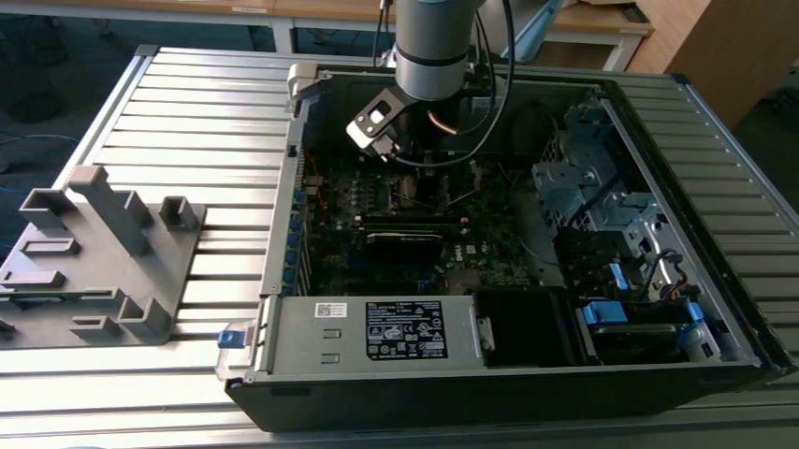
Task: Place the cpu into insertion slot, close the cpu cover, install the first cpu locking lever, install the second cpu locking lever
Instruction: 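Place the cpu into insertion slot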
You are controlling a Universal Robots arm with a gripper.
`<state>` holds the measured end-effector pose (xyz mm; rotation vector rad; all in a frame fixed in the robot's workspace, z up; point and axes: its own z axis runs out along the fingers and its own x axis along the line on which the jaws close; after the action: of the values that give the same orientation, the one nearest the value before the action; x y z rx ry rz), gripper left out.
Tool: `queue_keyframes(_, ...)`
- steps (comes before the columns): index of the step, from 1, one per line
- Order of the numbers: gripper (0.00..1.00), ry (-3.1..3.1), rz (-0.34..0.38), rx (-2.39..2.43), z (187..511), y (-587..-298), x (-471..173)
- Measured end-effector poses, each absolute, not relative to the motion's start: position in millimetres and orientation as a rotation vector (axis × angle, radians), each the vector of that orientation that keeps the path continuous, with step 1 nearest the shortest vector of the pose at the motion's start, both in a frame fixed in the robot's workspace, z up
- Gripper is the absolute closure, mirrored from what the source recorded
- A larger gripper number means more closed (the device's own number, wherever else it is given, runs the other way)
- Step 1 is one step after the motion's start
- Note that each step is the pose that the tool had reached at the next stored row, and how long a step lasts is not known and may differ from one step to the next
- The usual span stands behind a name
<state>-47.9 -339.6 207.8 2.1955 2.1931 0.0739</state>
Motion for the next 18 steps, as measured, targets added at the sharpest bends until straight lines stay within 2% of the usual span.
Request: queue_keyframes(18,0.46,2.192,0.073,2.197,199.7,-339.6,-47.8)
